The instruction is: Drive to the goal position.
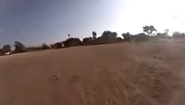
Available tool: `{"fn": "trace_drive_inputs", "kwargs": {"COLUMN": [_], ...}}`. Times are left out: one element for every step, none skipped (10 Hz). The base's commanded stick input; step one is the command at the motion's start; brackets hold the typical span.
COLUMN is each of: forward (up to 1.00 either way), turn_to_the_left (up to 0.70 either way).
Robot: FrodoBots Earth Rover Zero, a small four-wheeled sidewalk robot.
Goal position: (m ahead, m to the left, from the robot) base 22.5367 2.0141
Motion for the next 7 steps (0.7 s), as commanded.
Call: {"fn": "trace_drive_inputs", "kwargs": {"forward": [1.00, 1.00, 1.00, 1.00, 1.00, 1.00, 1.00], "turn_to_the_left": [0.00, 0.00, 0.00, 0.00, 0.00, 0.00, 0.00]}}
